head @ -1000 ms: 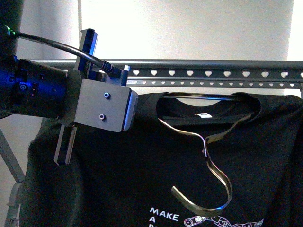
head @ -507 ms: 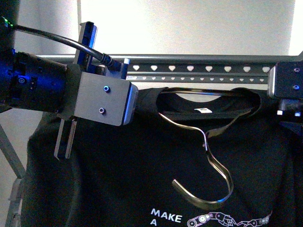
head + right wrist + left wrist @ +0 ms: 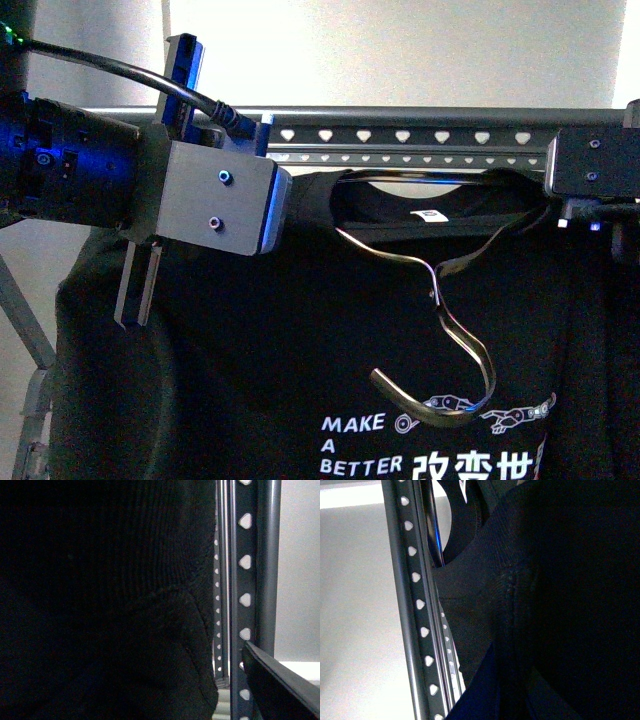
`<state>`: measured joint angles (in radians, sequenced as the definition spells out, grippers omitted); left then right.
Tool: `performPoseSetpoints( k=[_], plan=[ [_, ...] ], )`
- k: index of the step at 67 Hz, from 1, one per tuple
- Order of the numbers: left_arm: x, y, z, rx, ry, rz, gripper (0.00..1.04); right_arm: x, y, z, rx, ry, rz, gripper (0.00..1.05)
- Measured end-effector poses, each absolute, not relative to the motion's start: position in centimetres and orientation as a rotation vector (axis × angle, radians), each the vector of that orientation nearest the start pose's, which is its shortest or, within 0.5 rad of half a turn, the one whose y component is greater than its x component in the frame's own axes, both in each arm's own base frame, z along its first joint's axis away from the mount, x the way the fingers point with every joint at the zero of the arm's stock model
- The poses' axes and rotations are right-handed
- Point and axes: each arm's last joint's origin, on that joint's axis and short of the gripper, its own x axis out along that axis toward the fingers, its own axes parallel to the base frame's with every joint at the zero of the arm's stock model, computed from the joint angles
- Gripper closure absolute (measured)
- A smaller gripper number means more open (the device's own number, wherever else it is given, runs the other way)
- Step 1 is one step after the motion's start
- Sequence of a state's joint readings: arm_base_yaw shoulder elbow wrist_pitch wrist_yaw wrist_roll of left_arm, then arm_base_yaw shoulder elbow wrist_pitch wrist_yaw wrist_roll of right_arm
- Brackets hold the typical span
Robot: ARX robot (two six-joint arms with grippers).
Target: Hang clothes on hanger
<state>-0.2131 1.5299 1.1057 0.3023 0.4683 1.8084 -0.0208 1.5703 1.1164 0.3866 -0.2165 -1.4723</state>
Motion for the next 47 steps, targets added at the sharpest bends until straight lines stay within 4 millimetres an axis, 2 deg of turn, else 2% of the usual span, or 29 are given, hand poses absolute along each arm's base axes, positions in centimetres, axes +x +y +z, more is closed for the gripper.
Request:
performPoseSetpoints(
  k=[18,28,37,47],
  plan=[
    [34.0,-8.7,31.1,1.704,-0.528,-0.591,1.01,36.2,-0.8,31.0,-1.506,-0.146,0.205,0.89],
    [34.0,-8.7,31.4,1.702,-0.535,-0.586,0.99,36.1,-1.2,31.0,-1.518,-0.172,0.211,0.92],
    [34.0,-8.7,31.5,1.707,-0.543,-0.580,0.72,36.0,-1.6,30.8,-1.488,-0.157,0.229,0.92],
    [34.0,-8.7,31.5,1.709,-0.543,-0.579,0.40,35.6,-2.6,30.1,-1.338,-0.034,0.280,0.92]
  ],
)
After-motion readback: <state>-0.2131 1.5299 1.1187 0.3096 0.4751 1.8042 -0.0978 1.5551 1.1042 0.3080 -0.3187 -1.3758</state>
